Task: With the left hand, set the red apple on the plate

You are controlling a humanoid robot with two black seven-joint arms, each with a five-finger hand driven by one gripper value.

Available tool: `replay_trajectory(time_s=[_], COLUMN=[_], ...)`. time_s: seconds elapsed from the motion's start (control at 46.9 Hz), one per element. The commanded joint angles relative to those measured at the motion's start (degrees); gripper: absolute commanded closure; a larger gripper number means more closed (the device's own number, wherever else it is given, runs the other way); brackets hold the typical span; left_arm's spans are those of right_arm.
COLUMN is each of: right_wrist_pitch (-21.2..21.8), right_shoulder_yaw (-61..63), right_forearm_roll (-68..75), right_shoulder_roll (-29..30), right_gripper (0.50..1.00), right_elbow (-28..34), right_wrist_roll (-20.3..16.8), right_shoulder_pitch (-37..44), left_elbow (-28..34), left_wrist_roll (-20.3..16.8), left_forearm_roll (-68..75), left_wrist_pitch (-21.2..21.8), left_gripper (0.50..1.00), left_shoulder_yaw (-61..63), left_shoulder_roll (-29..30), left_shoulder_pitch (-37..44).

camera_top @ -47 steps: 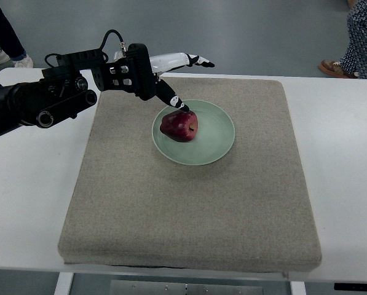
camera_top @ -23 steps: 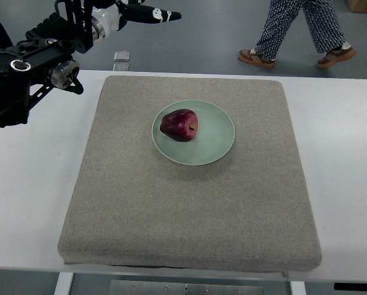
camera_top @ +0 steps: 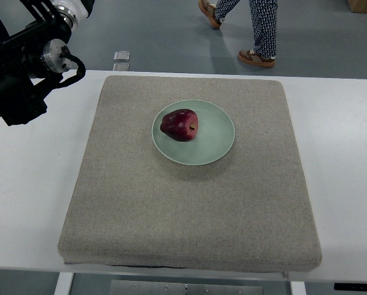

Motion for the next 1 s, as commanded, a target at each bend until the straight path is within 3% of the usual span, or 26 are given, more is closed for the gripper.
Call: replay_trajectory(time_s=[0.0, 0.171, 0.533, 0.981], right_wrist_pitch=[-0.02, -0.02, -0.02, -0.02], right_shoulder_yaw=[0.05, 0.05, -0.04, 0.05], right_forearm_roll=[0.0, 0.0, 0.0, 0.0], right_shoulder_roll=[0.0, 0.0, 0.0, 0.0], right_gripper=[0.57, 0.568, 0.568, 0.57], right_elbow=[0.0, 0.0, 0.0, 0.0], right_wrist_roll=[0.0, 0.0, 0.0, 0.0], right_shoulder_pitch=[0.0, 0.0, 0.0, 0.0], left_elbow=[0.42, 0.69, 11.14, 11.59], left_wrist_roll=[1.91, 2.0, 2.0, 1.92], left_forearm_roll=[-2.13, -4.59, -13.47, -12.42], left_wrist_pitch=[-0.01, -2.99, -22.41, -22.68], left_gripper=[0.506, 0.506, 0.506, 0.506], left_shoulder_yaw=[0.02, -0.07, -0.51, -0.6], left_shoulder_roll=[-0.37, -1.16, -4.58, -5.38], left_shoulder_pitch=[0.39, 1.19, 4.35, 6.11])
